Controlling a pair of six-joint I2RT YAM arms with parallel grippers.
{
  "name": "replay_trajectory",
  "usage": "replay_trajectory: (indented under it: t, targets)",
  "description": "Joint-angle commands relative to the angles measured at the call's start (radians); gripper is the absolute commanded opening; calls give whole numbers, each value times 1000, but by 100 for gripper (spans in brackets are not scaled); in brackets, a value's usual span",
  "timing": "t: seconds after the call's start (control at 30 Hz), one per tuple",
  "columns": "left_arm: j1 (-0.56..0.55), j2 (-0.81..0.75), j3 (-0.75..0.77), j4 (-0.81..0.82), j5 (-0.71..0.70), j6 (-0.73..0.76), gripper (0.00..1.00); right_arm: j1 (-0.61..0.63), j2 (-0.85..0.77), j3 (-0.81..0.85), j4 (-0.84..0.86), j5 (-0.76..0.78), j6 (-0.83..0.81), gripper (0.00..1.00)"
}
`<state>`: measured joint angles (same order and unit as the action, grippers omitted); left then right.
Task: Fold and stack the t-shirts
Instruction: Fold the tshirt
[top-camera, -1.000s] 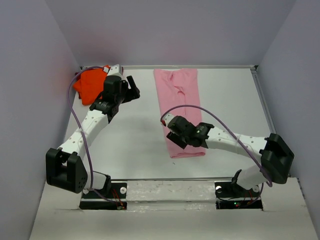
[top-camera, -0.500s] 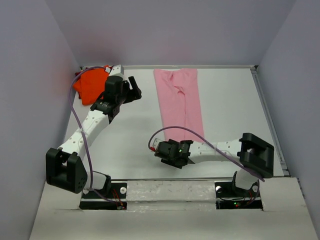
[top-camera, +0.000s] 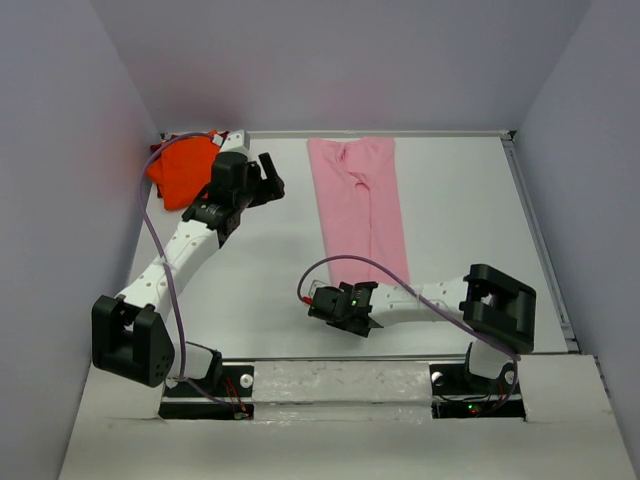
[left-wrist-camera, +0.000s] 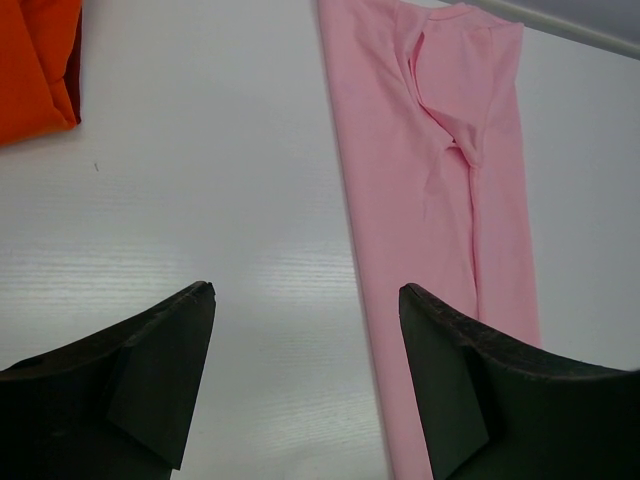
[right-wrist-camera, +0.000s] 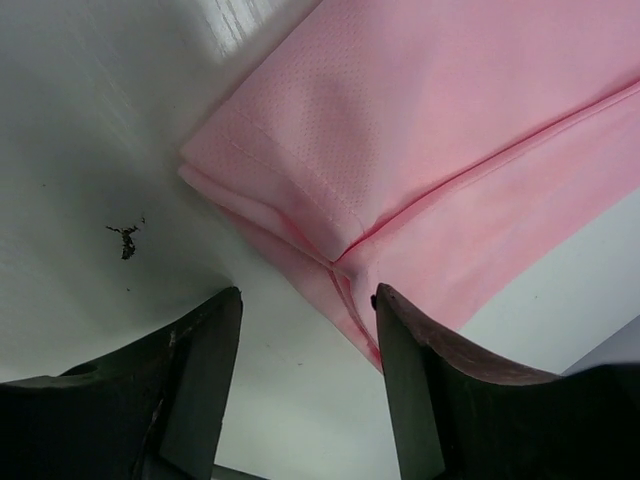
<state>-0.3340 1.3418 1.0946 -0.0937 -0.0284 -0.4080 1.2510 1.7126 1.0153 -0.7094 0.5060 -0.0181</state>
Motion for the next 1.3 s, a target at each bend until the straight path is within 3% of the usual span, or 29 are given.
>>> replay_trajectory:
  t: [0.0, 0.63, 1.0, 1.27]
  targets:
    - [-16, -23, 24, 26, -7, 18, 84, 5, 12, 28, -13, 43, 15, 61]
    - [-68, -35, 22, 22, -73, 38, 84, 5, 56, -7, 120, 91, 12, 47]
    - [-82, -29, 25, 9, -103, 43, 84, 5, 85, 5, 137, 71, 3, 12]
    - [-82, -26, 28, 6, -107, 43, 84, 5, 56, 74, 32, 2, 62, 0]
